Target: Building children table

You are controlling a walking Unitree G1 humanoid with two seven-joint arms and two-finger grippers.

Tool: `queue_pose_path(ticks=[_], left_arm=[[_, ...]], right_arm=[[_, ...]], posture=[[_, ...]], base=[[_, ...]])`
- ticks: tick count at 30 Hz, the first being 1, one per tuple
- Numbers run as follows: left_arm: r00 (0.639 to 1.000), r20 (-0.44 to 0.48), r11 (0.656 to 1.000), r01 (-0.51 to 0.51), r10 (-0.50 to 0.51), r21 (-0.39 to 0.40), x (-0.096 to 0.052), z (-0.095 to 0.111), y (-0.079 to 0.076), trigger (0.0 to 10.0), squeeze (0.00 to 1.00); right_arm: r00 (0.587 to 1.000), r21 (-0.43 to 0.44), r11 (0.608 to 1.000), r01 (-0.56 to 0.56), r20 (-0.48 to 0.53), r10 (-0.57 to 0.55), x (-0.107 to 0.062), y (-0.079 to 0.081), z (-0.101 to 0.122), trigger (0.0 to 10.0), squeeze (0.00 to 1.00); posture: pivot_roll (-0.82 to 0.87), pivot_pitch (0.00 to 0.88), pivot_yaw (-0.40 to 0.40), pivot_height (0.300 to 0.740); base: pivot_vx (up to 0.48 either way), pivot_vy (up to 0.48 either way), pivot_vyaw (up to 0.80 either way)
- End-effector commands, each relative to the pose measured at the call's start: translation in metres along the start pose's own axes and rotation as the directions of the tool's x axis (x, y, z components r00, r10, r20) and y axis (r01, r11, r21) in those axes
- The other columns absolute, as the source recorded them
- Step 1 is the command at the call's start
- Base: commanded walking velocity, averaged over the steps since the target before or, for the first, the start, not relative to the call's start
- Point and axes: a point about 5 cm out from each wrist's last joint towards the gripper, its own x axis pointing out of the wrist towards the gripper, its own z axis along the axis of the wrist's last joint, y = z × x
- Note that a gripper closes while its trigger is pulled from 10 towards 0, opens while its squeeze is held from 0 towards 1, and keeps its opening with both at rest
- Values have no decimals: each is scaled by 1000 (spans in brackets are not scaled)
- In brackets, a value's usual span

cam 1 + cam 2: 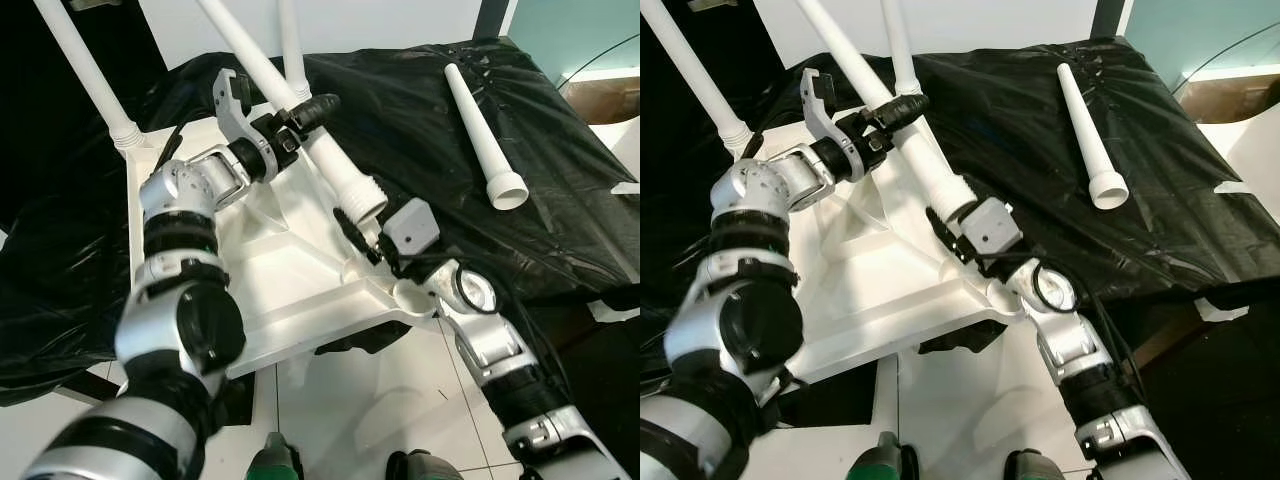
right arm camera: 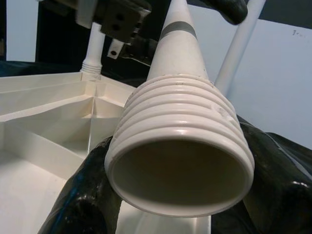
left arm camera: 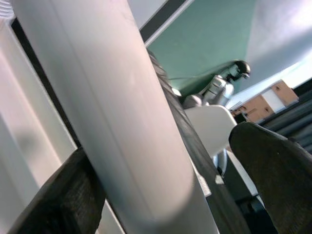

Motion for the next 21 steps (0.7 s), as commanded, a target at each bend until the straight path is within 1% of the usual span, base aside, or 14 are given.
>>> queue_pose_path(ticks=[1, 7, 8, 13, 15, 16, 17, 18, 20, 21], left_arm=[[999, 39, 1000, -13, 13, 4, 5, 9, -4, 10000, 0], [998, 48, 999, -47, 46, 5, 9, 11, -5, 10000, 0], [997, 50, 998, -62, 62, 1, 10, 11, -4, 0, 0], [995, 53, 996, -83, 84, -6, 11, 12, -2, 0, 0], [993, 42, 993, -113, 112, 38, 11, 8, 1, 0, 0], [993, 42, 993, -113, 112, 38, 11, 8, 1, 0, 0], [992, 43, 991, -122, 120, 49, 13, 7, 1, 0, 0], [990, 47, 989, -132, 129, 62, 13, 7, 1, 0, 0], [990, 58, 987, -135, 131, 87, 15, 9, -2, 0, 0], [990, 58, 987, -135, 131, 87, 15, 9, -2, 0, 0]], right_arm=[[999, -6, 999, -51, -8, 51, -2, 12, -3, 10000, 0], [998, -13, 998, -55, -16, 54, -3, 14, -5, 10000, 0], [998, -16, 999, -52, -21, 52, -4, 14, -6, 10000, 0], [998, -21, 999, -49, -27, 48, -5, 14, -7, 10000, 0], [998, -23, 999, -36, -48, 35, -5, 14, -11, 10000, 0], [998, -23, 999, -36, -48, 35, -5, 14, -11, 10000, 0], [998, -21, 999, -26, -58, 25, -6, 14, -13, 10000, 35], [998, -11, 1000, -18, -64, 18, -6, 14, -14, 10000, 1000], [997, 9, 1000, -4, -71, 5, -7, 13, -15, 10000, 1000], [997, 9, 1000, -4, -71, 5, -7, 13, -15, 10000, 1000]], posture=[[25, 49, 57, 740], [15, 45, 65, 740], [12, 41, 74, 740], [12, 41, 74, 740], [12, 34, 84, 740], [12, 34, 84, 740], [12, 34, 84, 740], [13, 29, 84, 740], [10, 27, 88, 740], [10, 27, 88, 740]], base=[[0, 0, 0], [0, 0, 0], [0, 0, 0], [0, 0, 0], [0, 0, 0], [0, 0, 0], [0, 0, 0], [0, 0, 0], [0, 0, 0], [0, 0, 0]])
